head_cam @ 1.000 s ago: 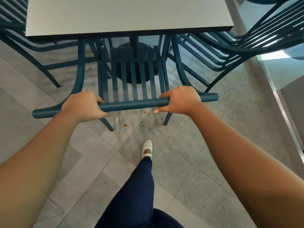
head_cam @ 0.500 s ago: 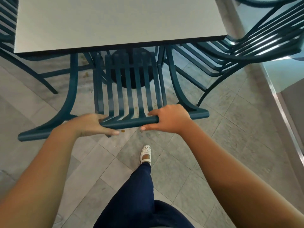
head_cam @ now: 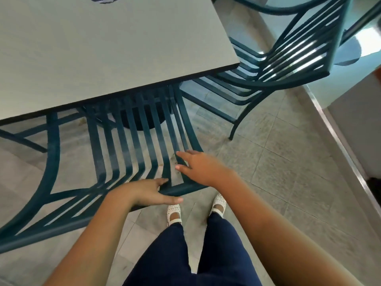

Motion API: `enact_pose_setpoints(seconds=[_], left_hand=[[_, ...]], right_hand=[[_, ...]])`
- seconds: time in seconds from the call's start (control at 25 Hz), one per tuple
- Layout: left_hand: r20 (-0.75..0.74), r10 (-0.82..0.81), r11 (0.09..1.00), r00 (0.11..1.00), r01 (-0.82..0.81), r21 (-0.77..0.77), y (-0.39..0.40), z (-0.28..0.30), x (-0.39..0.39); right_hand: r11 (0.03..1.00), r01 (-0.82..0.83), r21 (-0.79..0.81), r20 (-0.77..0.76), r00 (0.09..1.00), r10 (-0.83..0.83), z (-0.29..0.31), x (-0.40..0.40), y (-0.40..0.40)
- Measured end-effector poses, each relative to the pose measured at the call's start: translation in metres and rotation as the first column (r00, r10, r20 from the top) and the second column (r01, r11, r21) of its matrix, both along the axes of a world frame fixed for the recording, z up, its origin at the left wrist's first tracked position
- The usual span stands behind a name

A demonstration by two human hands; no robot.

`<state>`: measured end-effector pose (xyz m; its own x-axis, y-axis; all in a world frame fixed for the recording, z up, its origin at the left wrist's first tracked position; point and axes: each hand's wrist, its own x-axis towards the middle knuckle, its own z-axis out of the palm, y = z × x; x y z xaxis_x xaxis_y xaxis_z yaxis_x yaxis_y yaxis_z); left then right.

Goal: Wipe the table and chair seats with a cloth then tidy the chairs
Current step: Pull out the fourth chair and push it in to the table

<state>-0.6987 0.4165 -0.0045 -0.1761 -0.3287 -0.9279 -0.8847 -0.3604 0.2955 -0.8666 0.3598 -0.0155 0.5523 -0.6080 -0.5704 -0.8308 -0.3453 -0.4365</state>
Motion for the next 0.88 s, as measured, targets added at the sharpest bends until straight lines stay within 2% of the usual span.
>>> enact_pose_setpoints(seconds=[0.08,0.24,0.36,0.6,0.88], left_hand=[[0.006,-0.057,0.998,0.998,0.057,-0.007,-0.018,0.003,-0.018],[-0.090,0.090,0.972,0.992,-0.107,-0.209,-0.066,0.009,-0.078],[-0.076,0.087,0.937,0.993,-0.107,-0.332,-0.111,0.005,-0.132],[-0.043,0.092,0.903,0.995,-0.102,-0.417,-0.187,-0.003,-0.223],[-0.046,0.281,0.799,0.959,-0.260,-0.543,-0.270,0.008,-0.309]], right_hand=[[0.999,0.034,-0.010,-0.007,0.999,-0.034,-0.002,-0.018,-0.015],[0.996,0.081,-0.047,-0.014,0.997,-0.082,-0.003,-0.065,-0.057],[0.991,0.095,-0.096,-0.016,0.995,-0.097,-0.002,-0.112,-0.099],[0.980,0.112,-0.165,-0.013,0.993,-0.115,0.000,-0.198,-0.183],[0.903,0.126,-0.410,0.037,0.992,-0.122,0.019,-0.266,-0.274]])
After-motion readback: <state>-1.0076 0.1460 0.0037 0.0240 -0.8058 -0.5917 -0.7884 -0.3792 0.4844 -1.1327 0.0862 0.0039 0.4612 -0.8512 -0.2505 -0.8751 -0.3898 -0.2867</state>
